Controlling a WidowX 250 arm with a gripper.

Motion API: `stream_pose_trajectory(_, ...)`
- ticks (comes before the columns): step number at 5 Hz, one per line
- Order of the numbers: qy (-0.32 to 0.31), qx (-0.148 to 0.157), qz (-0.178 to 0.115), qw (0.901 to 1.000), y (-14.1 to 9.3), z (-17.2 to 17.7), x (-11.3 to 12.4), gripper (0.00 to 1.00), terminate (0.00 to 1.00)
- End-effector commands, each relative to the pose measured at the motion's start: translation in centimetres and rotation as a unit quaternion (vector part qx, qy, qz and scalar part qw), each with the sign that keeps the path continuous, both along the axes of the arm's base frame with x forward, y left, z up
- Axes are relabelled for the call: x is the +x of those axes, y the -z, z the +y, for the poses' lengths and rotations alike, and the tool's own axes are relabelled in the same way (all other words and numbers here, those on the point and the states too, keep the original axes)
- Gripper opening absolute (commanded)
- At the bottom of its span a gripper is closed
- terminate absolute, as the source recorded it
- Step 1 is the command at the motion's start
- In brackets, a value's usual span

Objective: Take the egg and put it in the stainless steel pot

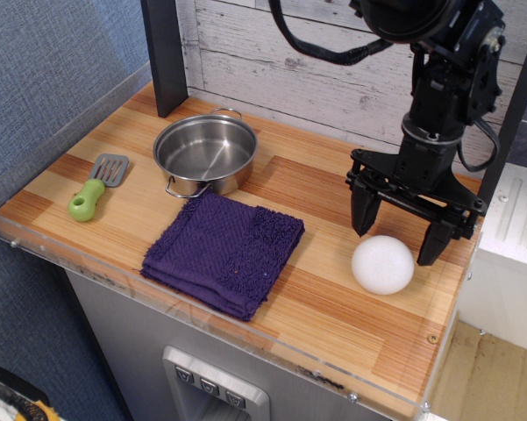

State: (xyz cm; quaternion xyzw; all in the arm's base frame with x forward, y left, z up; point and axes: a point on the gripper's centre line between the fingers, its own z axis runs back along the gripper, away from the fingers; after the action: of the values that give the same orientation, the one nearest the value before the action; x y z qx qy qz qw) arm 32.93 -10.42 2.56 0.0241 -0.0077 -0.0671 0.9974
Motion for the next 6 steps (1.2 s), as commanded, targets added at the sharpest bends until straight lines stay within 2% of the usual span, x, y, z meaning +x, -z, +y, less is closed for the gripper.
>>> stream_pose_trajectory(1, 0.005, -0.009, -0.037, 0.9992, -2.6, -0.3, -0.2, 1.0, 0.0)
stream_pose_trajectory(6, 0.009, -0.009, -0.034, 0.9993, -3.0, 0.3, -2.0, 1.0, 0.0)
